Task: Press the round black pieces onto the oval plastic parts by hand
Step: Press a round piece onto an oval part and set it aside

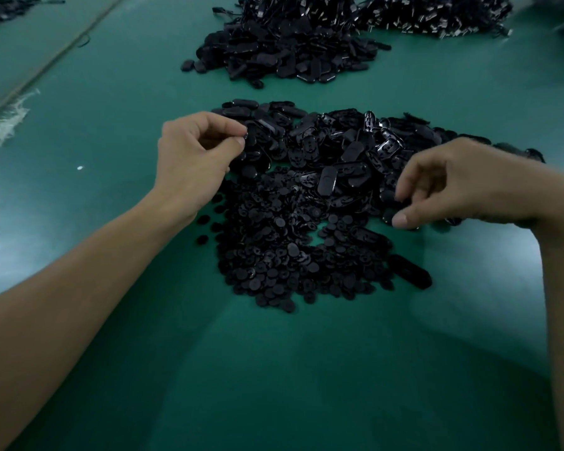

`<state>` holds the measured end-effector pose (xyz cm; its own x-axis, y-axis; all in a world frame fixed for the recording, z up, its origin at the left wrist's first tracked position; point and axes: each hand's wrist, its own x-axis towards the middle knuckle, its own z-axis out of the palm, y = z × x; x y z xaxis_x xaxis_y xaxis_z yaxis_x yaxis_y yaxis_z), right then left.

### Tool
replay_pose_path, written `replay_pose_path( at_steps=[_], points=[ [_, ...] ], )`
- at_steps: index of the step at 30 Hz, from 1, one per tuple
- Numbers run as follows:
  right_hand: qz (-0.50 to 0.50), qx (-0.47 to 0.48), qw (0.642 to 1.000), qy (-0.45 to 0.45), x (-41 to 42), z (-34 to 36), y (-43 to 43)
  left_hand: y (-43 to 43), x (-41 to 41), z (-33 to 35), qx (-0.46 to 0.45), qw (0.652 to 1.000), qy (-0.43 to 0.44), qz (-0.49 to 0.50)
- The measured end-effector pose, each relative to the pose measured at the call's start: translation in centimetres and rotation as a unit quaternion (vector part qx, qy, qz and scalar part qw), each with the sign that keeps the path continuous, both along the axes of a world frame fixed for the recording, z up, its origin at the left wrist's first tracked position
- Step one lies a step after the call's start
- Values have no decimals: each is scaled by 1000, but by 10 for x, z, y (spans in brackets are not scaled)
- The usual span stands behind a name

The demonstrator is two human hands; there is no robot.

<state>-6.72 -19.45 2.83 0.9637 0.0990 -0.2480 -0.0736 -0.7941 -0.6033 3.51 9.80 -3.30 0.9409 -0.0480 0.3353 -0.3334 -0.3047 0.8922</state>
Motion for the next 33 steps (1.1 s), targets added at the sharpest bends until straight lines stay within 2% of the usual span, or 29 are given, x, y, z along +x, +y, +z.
replay_pose_path(
  at_steps=[3,9,17,27,30,33],
  points=[
    [25,-9,999,37,1,-1,6,0,0,0,2,1000,-3,0],
    [77,-53,996,-11,2,-6,25,0,0,0,-1,1000,-7,-3],
    [58,-106,992,-28,0,-5,24,-1,-1,1,-2,1000,-6,-6],
    [-2,-51,999,-2,-2,3,-6,0,0,0,-7,1000,2,-4],
    [15,-29,999,37,-6,9,-2,0,-1,-1,-5,1000,2,-7],
    [41,-24,990,130,-11,13,7,0,-1,-1,-4,1000,0,-6]
  ],
)
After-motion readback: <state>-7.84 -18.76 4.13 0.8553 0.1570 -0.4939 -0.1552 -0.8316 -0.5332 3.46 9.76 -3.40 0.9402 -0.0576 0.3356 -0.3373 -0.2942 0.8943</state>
